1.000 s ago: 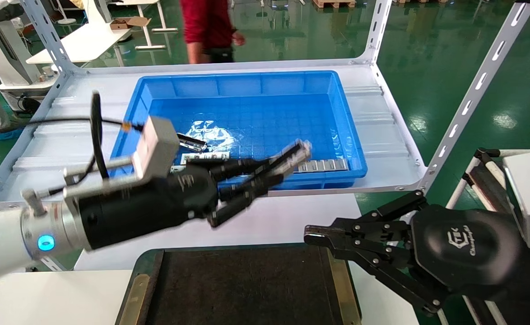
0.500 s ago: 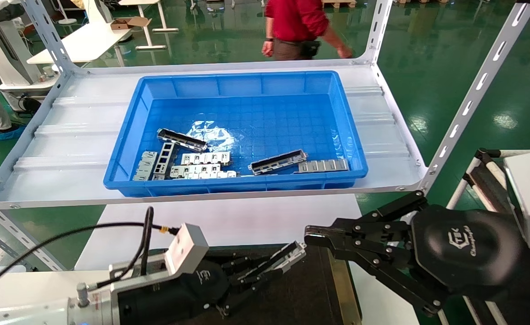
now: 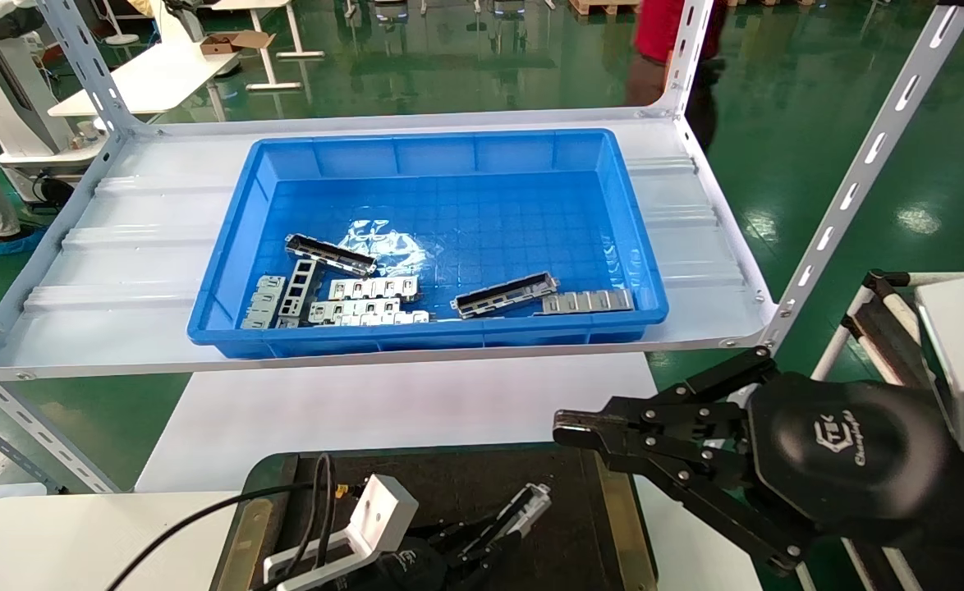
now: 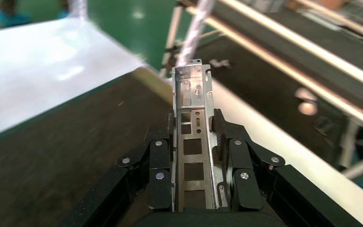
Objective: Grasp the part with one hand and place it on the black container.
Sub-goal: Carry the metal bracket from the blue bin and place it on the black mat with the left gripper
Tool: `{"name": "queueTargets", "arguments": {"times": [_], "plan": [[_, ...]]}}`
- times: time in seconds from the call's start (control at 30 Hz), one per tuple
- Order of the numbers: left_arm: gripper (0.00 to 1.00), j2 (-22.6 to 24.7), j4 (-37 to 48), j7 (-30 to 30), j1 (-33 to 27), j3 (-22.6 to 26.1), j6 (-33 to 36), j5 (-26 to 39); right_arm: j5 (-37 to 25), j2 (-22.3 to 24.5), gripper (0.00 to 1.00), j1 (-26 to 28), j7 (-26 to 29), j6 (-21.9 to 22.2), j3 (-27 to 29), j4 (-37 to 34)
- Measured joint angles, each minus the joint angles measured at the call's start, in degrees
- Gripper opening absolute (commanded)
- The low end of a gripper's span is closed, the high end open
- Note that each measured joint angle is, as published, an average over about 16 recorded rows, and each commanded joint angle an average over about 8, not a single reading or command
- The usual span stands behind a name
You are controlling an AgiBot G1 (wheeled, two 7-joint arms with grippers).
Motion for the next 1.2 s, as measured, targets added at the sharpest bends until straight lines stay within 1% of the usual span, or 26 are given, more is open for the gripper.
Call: {"name": "queueTargets", "arguments": {"times": [0.23, 0.43, 0.6, 0.73, 0.97, 1.1, 1.2], "plan": [[0.0, 5.14, 0.35, -0.53, 3.21, 1.21, -14.99, 0.72, 0.0, 0.0, 0.0, 0.0, 0.0, 0.0, 0.0, 0.0], [0.0, 9.91, 0.92, -0.24, 4.59, 2.66, -28.0, 0.02, 0.0, 0.0, 0.0, 0.0, 0.0, 0.0, 0.0, 0.0], [0.0, 13.7, 1.72, 1.19, 4.57, 4.42, -38.06, -2.68, 0.0, 0.0, 0.0, 0.0, 0.0, 0.0, 0.0, 0.0], [0.0, 16.37, 2.38, 3.49, 3.51, 6.28, -45.28, -6.95, 0.0, 0.0, 0.0, 0.0, 0.0, 0.0, -0.01, 0.0], [0.0, 19.46, 2.64, 8.04, 0.55, 9.26, -54.2, -15.82, 0.0, 0.0, 0.0, 0.0, 0.0, 0.0, -0.01, 0.0], [0.0, 20.36, 2.51, 9.89, -0.88, 10.32, -56.84, -19.63, 0.01, 0.0, 0.0, 0.0, 0.0, 0.0, -0.01, 0.0], [0.0, 20.7, 2.41, 10.45, -1.48, 10.6, -57.63, -21.15, 0.01, 0.0, 0.0, 0.0, 0.0, 0.0, -0.01, 0.0]]}}
